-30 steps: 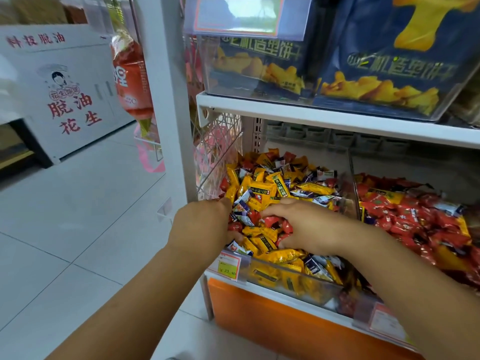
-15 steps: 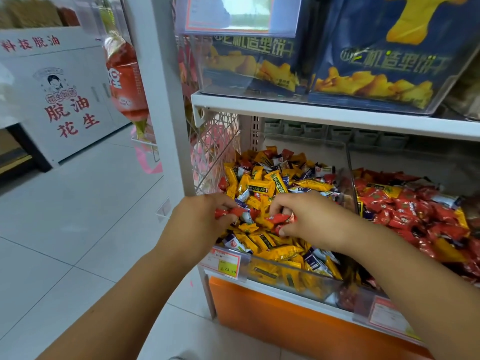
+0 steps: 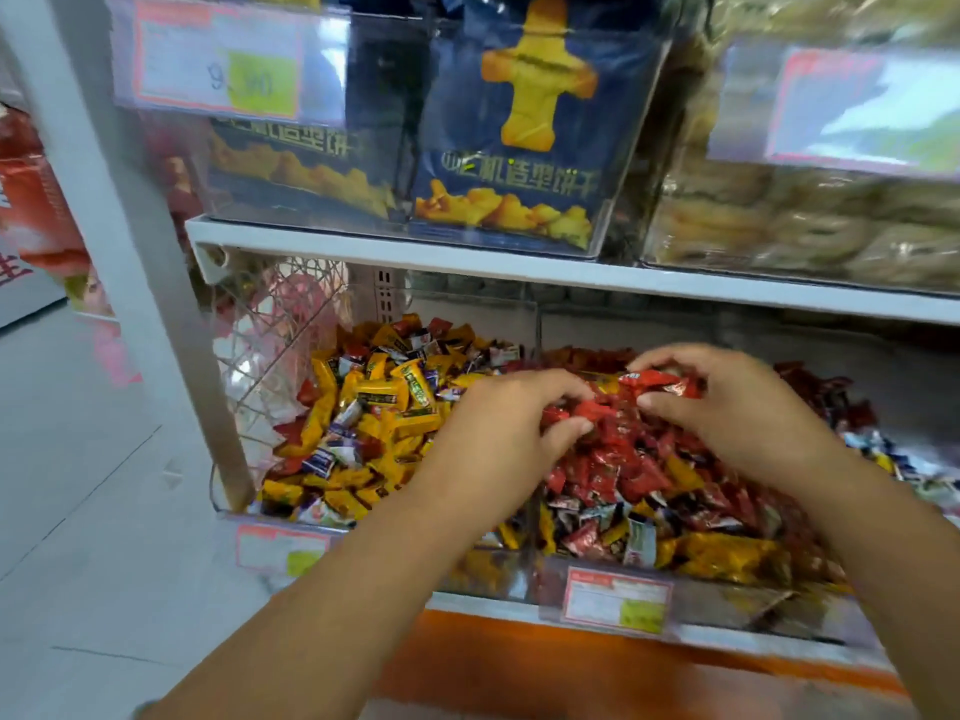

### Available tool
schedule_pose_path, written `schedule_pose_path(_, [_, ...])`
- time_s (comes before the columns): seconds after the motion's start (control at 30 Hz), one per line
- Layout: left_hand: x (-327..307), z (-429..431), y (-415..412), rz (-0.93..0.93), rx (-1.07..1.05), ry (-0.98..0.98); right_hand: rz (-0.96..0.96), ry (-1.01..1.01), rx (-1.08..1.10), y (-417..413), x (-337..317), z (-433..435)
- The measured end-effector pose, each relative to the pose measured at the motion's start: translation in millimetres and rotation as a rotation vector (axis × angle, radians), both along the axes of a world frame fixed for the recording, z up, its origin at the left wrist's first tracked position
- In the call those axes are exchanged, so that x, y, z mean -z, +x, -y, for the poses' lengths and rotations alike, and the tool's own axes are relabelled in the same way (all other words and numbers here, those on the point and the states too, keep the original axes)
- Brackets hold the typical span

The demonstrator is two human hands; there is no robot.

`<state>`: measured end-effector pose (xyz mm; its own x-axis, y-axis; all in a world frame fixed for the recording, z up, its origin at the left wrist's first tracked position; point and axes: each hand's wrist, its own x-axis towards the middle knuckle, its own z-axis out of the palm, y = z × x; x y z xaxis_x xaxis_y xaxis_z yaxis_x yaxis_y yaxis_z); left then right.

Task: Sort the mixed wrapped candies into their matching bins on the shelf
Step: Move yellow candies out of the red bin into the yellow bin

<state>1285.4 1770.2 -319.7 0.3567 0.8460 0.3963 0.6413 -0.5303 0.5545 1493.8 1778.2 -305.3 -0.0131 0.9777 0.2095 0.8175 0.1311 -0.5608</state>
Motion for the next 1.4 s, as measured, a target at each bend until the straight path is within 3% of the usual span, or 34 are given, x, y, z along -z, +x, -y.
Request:
schedule_pose_path(0.2, [23, -20, 39, -0.143, 0.087, 0.008, -0.014, -0.007, 0.049, 39, 20, 5])
schedule_pose_path(0.3, [24, -20, 29, -0.128, 0.102, 0.018, 0.056, -0.049, 0.043, 46, 14, 9])
schedule_pose_path(0.4, [16, -9, 1, -0.106, 0.057, -0.016, 0.086, 0.004, -0.010, 34, 0, 15])
schedule_pose_path(0.6, [4, 14, -96, -0.259, -0.152, -0.095, 0.078, 0.023, -0.303, -45, -20, 27])
schedule_pose_path(0.77, [17, 39, -168, -0.278, -0.274, -0.239, 0.289, -0.187, -0.566, -114, -8, 17])
schedule_pose_path(0.9, [27, 45, -191, -0.310, -0.250, -0.273, 0.576, -0.307, -0.587, -141, 8, -1])
schedule_pose_path(1.1, [33, 38, -191, -0.455, -0.208, -0.254, 0.665, -0.464, -0.567, -146, 9, -10])
schedule_pose_path(1.27, [27, 30, -184, -0.632, -0.201, -0.279, 0.740, -0.485, -0.563, -142, 10, -13])
schedule_pose_path(1.4, [21, 28, -176, -0.652, -0.147, -0.319, 0.733, -0.460, -0.587, -141, 11, -9])
